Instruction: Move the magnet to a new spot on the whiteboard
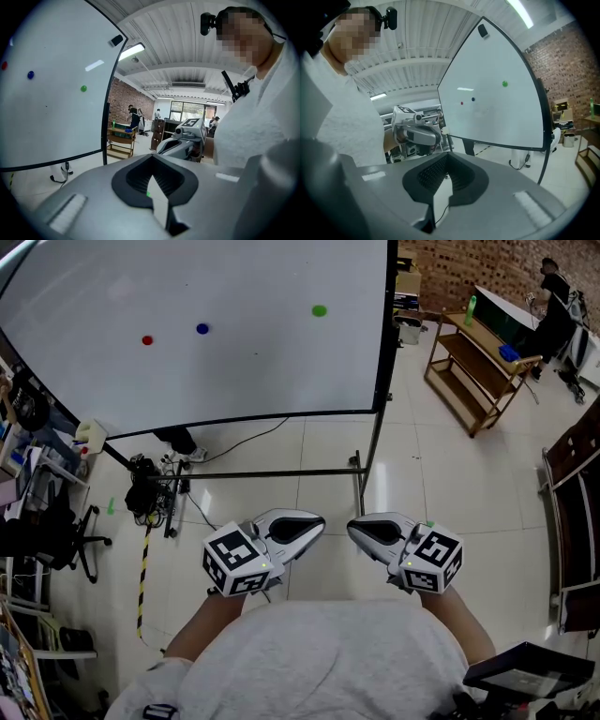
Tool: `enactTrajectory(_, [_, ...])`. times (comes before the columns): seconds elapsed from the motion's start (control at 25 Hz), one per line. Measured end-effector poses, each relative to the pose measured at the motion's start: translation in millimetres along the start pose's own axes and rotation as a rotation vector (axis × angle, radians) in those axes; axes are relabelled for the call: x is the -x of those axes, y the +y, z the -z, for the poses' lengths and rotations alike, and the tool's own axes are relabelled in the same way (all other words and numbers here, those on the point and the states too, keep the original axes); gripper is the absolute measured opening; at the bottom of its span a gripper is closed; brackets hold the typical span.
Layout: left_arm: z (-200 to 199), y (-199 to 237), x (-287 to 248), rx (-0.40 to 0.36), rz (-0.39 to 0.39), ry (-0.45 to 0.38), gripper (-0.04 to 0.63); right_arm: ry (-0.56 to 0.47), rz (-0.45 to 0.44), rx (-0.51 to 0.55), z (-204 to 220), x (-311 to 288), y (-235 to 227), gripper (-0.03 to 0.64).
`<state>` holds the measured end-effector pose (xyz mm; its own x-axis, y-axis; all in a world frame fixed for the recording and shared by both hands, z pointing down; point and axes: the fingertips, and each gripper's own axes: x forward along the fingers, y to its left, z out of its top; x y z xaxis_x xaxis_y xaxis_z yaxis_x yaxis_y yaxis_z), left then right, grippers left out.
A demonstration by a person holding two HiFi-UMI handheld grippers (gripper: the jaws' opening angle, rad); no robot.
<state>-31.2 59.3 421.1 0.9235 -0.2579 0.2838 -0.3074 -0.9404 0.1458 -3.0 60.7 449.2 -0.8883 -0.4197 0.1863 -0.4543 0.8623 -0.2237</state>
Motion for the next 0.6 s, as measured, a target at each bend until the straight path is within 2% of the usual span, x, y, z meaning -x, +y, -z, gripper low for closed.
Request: enactTrajectory(0.6, [4, 3, 16, 0.000, 0.002, 0.009, -0.015, 0.010, -0.010, 0.019, -7, -13, 8, 0.003])
